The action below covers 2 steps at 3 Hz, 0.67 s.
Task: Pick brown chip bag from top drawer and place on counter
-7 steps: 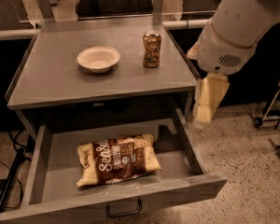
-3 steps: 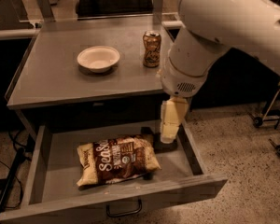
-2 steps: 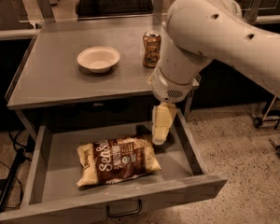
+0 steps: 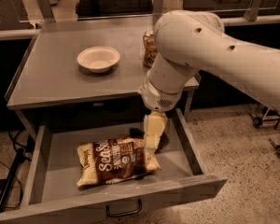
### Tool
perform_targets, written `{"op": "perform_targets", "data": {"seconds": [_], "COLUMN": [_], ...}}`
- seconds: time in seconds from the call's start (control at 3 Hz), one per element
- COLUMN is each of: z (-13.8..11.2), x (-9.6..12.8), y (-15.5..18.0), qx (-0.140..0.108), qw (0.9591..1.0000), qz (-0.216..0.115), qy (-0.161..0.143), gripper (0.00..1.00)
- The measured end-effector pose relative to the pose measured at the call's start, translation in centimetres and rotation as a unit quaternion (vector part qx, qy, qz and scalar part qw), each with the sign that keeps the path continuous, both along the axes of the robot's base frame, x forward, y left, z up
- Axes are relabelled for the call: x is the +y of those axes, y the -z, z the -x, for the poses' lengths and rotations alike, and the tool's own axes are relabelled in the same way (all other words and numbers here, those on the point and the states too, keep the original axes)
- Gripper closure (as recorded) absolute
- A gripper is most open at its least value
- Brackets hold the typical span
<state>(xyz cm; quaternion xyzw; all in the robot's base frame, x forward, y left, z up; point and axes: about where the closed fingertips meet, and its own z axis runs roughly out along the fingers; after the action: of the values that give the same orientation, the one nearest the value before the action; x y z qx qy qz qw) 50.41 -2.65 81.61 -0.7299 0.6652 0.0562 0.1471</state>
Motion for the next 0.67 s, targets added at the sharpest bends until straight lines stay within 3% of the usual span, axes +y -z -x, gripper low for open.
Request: {"op": "perform_targets", "data": {"seconds": [0.33, 0.67], "z": [-1.42, -1.42], "x": [3.02, 3.03], "y": [3.91, 3.96], "qx": [0.021, 0.021], "qw": [0.9997, 0.9997], "qz": [-0.005, -0.005], "qy": [-0.009, -0.009], "gripper": [0.0, 0.0]}}
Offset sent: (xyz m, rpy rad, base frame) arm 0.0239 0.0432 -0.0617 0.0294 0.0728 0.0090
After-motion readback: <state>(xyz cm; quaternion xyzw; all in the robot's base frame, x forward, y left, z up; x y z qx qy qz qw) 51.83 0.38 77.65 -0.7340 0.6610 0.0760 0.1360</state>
